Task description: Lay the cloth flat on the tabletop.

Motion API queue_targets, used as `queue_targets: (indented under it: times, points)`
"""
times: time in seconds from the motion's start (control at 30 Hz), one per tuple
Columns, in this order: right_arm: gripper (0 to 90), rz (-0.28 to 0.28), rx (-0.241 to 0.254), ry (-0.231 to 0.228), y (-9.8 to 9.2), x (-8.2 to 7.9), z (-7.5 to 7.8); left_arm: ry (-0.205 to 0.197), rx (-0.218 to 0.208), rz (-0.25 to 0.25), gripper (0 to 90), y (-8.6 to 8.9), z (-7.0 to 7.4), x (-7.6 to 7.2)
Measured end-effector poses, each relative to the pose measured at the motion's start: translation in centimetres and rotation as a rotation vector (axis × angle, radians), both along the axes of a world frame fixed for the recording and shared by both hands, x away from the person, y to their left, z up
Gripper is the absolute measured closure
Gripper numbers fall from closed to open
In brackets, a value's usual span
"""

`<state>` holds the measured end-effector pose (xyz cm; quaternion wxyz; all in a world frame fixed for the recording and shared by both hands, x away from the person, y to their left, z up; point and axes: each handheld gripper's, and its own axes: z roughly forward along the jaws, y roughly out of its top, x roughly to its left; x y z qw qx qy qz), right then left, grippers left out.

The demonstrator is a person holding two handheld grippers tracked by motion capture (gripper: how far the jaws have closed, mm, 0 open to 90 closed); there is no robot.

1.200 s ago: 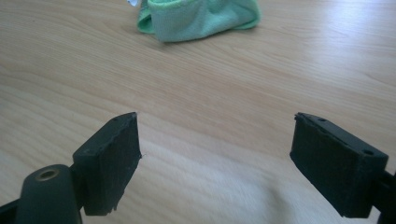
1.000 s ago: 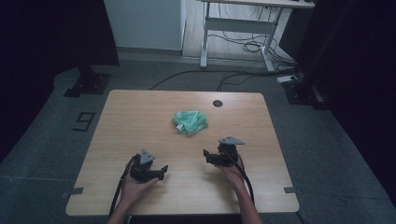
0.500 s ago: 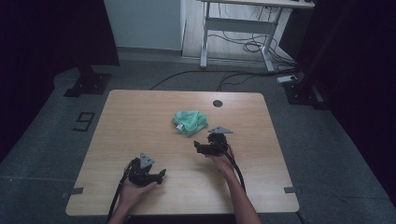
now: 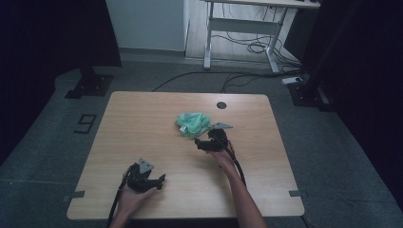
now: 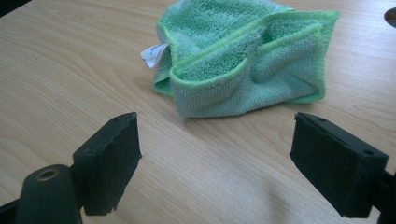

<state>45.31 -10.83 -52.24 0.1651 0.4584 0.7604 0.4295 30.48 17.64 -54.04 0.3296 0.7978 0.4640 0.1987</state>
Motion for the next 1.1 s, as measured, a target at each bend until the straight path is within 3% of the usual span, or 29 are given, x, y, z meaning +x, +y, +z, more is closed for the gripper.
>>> queue_targets:
  times: [0.67, 0.9, 1.1]
  points:
    - [15.7, 0.001, -0.015, 0.004, 1.6, 3.0, 0.3, -0.013, -0.021, 0.034, 21.5, 0.6, 0.1, 0.0]
    - [14.9, -0.012, -0.023, 0.028, 2.4, 4.7, -0.2, -0.007, -0.029, 0.039, 22.6, 0.9, 0.1, 0.2]
    - [18.4, -0.021, -0.058, 0.047, 3.8, 5.9, -0.7, -0.009, -0.031, 0.031, 22.7, 0.9, 0.1, 0.0]
